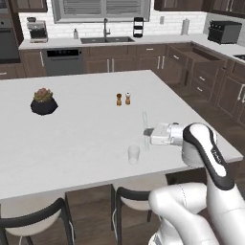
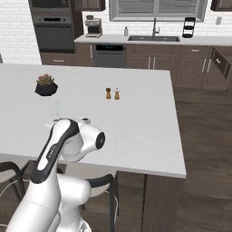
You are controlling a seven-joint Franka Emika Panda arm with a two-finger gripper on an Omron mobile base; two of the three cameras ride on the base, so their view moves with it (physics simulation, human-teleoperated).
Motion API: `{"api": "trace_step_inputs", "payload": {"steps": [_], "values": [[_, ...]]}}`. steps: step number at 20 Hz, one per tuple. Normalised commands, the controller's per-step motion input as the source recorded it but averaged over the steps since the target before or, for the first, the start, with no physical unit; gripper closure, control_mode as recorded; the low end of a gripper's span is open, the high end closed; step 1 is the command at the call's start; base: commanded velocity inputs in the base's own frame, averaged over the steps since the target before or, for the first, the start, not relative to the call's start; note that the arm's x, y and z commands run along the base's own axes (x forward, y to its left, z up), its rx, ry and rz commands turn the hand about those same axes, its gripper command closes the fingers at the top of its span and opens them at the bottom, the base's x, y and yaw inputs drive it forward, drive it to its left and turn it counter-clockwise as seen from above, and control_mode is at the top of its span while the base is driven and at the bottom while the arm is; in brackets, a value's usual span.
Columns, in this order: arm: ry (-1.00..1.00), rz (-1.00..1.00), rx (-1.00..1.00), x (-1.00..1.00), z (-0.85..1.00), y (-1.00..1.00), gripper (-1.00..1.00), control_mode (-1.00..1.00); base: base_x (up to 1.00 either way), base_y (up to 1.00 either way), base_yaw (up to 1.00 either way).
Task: Take a straw from the drawer in front and place it inside the glass cup on the dining counter.
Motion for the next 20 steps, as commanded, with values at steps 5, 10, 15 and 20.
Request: {"api": "trace_step_inputs", "payload": {"steps": [5, 10, 15, 20], "values": [[0.00, 0.00, 0.00, 0.32, -0.15, 0.00, 1.00, -1.00, 0.00, 0.00, 0.00], [0.00, 0.00, 0.00, 0.26, -0.19, 0.00, 1.00, -1.00, 0.00, 0.00, 0.00], [-0.01, 0.00, 0.00, 0.22, -0.19, 0.00, 1.00, -1.00, 0.00, 0.00, 0.00], [-0.02, 0.00, 0.00, 0.14, -0.21, 0.00, 1.00, -1.00, 0.00, 0.00, 0.00]]}}
